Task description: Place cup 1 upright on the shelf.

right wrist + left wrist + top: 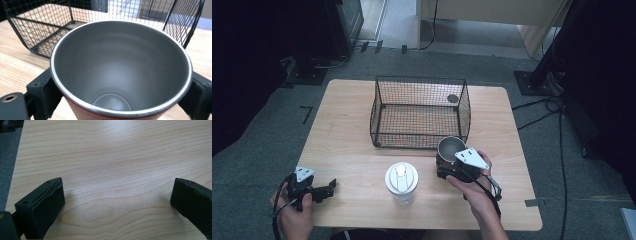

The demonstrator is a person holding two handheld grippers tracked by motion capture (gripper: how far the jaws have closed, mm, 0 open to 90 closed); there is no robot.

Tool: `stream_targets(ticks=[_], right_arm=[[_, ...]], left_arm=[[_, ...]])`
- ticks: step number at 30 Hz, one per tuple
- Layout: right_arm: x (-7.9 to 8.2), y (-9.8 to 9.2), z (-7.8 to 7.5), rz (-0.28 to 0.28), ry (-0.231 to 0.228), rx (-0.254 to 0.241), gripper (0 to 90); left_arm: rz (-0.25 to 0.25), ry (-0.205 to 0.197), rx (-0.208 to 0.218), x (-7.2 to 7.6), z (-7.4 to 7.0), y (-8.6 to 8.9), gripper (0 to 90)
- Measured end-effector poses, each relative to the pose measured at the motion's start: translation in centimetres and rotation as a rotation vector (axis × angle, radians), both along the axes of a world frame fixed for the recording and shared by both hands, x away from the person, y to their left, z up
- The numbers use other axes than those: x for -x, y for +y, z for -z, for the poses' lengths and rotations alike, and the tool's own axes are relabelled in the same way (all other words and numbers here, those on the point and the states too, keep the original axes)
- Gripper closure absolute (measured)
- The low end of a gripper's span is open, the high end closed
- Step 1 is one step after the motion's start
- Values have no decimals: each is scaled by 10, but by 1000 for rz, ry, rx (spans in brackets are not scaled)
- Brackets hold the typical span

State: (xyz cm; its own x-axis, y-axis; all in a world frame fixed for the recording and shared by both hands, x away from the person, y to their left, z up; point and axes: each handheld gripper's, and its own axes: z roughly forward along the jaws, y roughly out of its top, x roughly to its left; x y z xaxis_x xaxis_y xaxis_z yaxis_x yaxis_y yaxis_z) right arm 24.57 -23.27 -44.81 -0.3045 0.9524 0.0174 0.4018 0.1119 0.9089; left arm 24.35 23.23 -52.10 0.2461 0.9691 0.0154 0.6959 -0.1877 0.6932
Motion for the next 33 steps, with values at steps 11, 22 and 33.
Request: stream_targets(ticks=[11,22,33], right_arm=[[1,6,-28,-21,-63,-2,76],[-9,10,-52,-13,-114,-39,75],[-21,16,-65,10,-222,-47,76]], left_arm=[[-1,-1,1,0,0,0,0],[-2,-1,2,0,0,0,0],[-1,0,1,0,0,0,0]])
